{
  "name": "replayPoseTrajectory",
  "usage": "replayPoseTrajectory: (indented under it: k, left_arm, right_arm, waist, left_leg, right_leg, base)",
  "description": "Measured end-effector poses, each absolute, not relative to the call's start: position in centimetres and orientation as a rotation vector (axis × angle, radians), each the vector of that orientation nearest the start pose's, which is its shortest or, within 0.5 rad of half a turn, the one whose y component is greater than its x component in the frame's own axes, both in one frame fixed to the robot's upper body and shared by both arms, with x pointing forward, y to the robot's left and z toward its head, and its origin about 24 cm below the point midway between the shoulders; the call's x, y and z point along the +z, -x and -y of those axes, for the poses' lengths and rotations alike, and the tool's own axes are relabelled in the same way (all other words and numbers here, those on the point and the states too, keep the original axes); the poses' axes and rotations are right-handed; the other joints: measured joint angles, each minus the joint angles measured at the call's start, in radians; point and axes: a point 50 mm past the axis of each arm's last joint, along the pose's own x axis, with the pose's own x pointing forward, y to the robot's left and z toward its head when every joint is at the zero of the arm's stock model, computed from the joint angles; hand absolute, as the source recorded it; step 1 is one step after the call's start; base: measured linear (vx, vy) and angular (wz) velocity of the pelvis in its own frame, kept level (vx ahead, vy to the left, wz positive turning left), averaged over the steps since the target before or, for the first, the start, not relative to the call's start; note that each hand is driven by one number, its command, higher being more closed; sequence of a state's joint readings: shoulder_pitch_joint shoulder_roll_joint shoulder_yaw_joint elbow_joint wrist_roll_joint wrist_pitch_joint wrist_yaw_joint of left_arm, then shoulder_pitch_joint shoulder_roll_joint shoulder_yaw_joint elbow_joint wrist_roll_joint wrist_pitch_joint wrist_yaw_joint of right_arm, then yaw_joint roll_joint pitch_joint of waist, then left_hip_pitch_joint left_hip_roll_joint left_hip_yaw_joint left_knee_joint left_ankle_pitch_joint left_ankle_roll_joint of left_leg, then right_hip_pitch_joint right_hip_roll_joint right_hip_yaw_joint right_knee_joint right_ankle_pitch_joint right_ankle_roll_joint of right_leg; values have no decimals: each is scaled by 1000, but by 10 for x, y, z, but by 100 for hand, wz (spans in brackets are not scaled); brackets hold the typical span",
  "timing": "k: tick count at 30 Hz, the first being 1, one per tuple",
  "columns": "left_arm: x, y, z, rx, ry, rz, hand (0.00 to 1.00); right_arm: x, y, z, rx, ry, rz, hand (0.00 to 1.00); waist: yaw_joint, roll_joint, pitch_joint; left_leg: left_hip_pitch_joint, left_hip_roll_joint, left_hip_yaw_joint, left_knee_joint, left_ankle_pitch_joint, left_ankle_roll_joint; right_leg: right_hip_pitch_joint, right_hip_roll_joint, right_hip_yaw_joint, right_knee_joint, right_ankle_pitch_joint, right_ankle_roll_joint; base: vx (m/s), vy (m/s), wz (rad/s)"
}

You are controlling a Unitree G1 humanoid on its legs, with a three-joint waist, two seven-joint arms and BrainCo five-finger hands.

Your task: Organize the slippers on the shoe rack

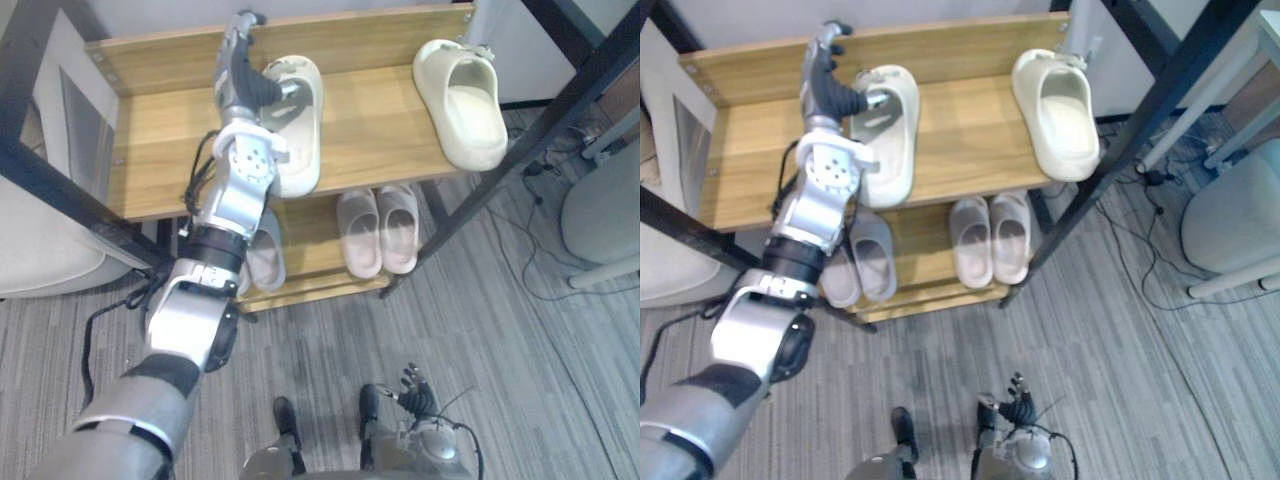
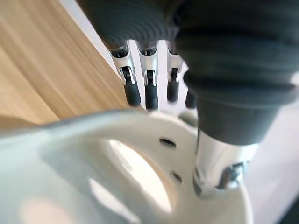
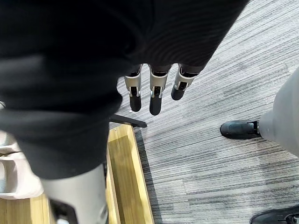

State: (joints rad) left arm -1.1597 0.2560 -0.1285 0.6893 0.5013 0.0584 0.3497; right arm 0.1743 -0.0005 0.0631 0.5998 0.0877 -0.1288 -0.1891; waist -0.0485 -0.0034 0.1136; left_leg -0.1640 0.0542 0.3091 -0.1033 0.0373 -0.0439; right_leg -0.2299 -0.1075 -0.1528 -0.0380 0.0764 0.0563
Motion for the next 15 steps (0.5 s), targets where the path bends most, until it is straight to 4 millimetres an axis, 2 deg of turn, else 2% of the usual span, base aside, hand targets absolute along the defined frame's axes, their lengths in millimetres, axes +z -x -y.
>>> replayPoseTrajectory:
  k: [7, 15]
  left_arm:
    - [289, -403, -118, 280, -891, 603, 100]
    - [289, -402, -114, 266, -928, 617, 100]
  right_arm:
    - [-108, -155, 155, -201, -22, -642, 0]
    - [-102, -160, 155, -196, -28, -605, 0]
  waist:
    - [0, 5, 4]
    - [1, 7, 6]
  left_leg:
    - [0, 0, 2, 0, 0, 0]
    - [0, -1, 3, 0, 0, 0]
  right_leg:
    - [-1, 0, 1, 0, 0, 0]
    - [-1, 0, 2, 0, 0, 0]
  base:
    - [0, 0, 0]
    - [0, 0, 0]
